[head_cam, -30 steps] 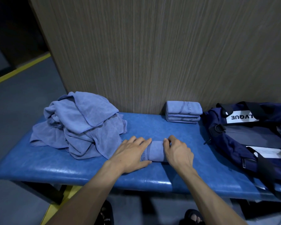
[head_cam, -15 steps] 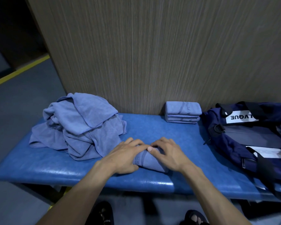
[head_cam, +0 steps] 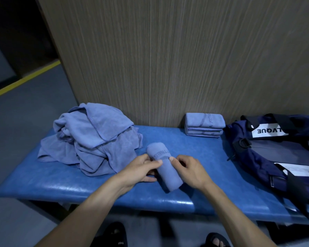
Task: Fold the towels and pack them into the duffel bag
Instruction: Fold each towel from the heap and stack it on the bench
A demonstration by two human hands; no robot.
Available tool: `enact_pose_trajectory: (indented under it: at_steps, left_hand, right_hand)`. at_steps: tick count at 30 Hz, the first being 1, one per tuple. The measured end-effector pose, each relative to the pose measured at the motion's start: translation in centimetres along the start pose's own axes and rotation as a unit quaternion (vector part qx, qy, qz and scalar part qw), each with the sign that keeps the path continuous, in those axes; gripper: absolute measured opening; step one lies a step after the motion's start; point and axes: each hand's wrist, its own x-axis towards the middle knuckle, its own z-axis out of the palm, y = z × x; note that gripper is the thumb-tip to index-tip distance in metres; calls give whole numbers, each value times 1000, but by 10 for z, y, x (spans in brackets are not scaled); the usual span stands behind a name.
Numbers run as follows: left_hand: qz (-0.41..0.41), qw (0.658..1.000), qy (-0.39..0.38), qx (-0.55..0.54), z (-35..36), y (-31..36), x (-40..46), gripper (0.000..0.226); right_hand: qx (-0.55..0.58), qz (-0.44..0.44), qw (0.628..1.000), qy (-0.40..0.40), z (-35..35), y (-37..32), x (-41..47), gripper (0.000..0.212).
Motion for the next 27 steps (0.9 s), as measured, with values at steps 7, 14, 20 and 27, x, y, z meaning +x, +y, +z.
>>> enact_pose_trajectory:
  at_steps: [7,14,20,27]
  left_hand:
    - [113,991,56,-50,10,13,-2,53]
    - [156,987,-7,-28,7,22,-3,60]
    - [138,983,-108,63,14,30,2,53]
    - [81,991,-48,99,18,41,22,55]
  right_hand:
    - [158,-41,986,-13,-1,-25,-18,51]
    - [387,19,920,61,-20,-47,-25,25]
    - [453,83,887,6,-34,-43,-16,58]
    - [360,47,930,56,-51,-20,2,20]
